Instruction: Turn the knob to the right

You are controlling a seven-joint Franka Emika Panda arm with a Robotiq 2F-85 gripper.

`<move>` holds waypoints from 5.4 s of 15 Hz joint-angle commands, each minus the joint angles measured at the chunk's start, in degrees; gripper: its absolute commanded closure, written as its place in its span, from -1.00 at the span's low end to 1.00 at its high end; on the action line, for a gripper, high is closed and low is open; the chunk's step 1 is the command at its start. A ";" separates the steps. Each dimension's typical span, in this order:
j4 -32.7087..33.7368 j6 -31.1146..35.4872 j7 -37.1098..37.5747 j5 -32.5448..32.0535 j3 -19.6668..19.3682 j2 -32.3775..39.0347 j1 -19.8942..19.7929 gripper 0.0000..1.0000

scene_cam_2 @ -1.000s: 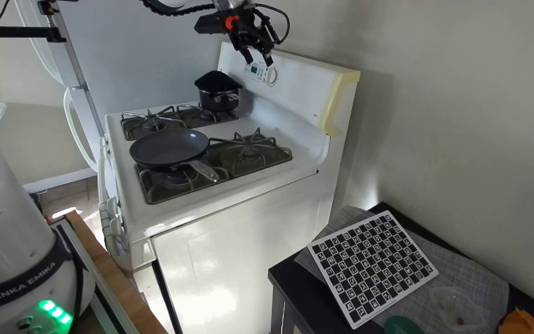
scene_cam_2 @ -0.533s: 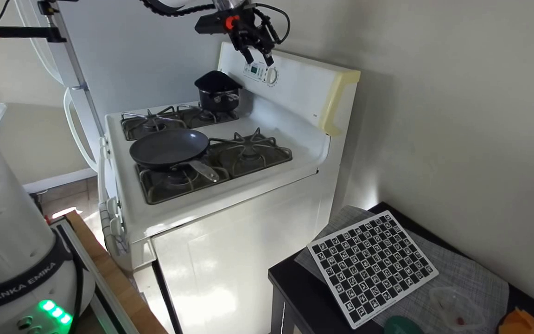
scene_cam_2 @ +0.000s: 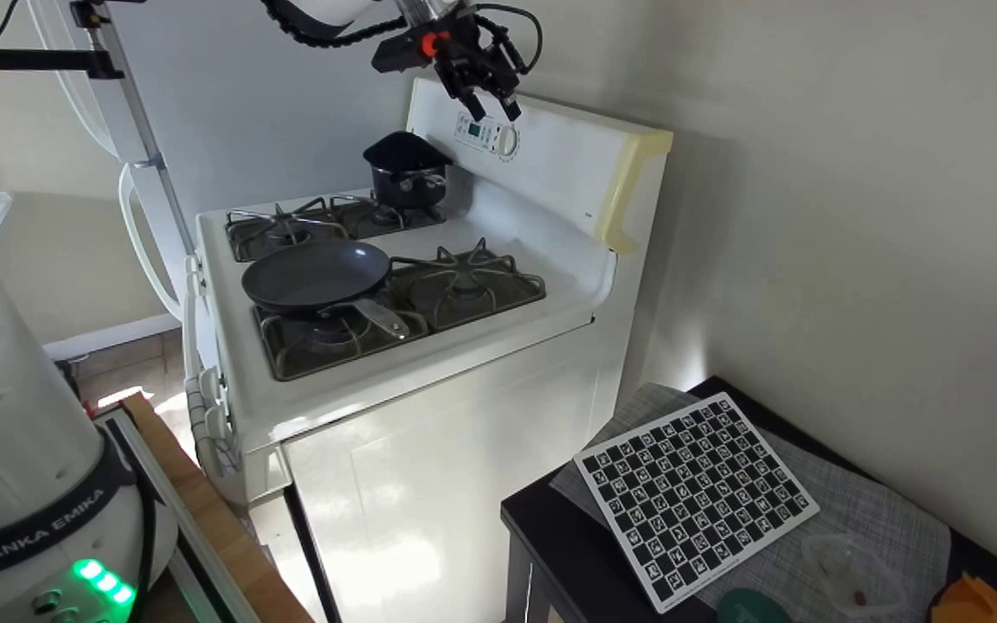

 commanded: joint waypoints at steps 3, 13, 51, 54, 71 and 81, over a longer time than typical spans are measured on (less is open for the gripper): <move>3.66 -0.89 5.52 -2.24 -0.68 3.78 2.27 -1.00; 8.57 -0.26 7.82 -2.93 -2.73 10.60 6.76 -1.00; 15.94 5.27 13.60 2.11 -8.74 18.66 12.71 0.97; 15.03 7.56 14.39 5.59 -8.85 18.27 12.28 0.97; 11.07 12.08 8.08 27.94 -8.75 15.69 9.79 0.89; 11.27 14.51 15.56 32.21 -8.92 17.08 9.78 0.97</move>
